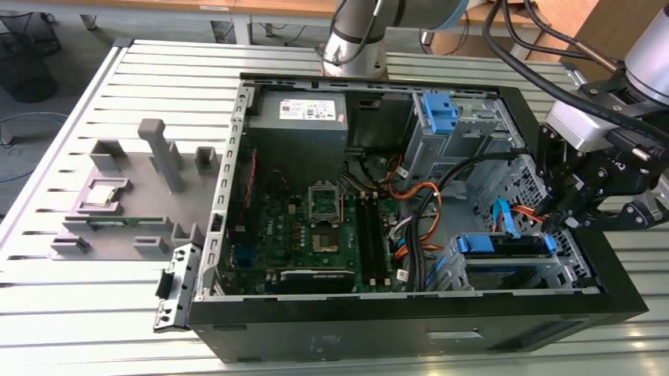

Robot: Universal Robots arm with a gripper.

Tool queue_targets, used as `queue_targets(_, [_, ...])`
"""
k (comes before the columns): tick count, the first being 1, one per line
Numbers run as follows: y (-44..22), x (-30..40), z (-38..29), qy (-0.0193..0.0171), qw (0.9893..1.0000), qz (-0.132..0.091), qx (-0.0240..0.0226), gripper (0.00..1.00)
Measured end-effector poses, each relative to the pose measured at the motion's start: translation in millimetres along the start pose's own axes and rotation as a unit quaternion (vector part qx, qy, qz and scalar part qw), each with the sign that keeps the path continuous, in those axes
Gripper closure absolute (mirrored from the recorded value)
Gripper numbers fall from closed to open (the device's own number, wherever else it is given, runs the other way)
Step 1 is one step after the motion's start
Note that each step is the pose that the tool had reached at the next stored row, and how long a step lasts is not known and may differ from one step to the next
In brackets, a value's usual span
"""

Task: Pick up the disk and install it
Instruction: 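Insert the second disk wire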

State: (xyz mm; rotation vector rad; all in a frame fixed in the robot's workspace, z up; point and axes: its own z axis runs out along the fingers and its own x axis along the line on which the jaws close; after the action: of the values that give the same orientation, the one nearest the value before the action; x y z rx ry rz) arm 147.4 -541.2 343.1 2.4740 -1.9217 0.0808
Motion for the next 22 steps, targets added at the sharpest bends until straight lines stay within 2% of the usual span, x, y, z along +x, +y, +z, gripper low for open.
queue_targets(6, [0.0, 0.0, -0.1, 0.0012, 1.0000, -0.001, -0.0003, 0.71])
queue_targets(8, [0.0, 0.0, 0.0, 0.0016, 1.0000, -0.001, -0.0004, 0.83])
queue_targets(13, [0.0, 0.0, 0.0, 0.0025, 1.0000, -0.001, -0.0006, 0.83])
queue_targets(15, [2.8, -0.8, -0.2, 0.0026, 1.0000, -0.001, -0.0005, 0.83])
queue_targets(19, [12.8, -3.3, -0.4, 0.0027, 1.0000, 0.001, -0.0001, 0.83])
queue_targets(22, [13.1, -3.3, -0.2, 0.0033, 0.9997, 0.023, -0.0012, 0.83])
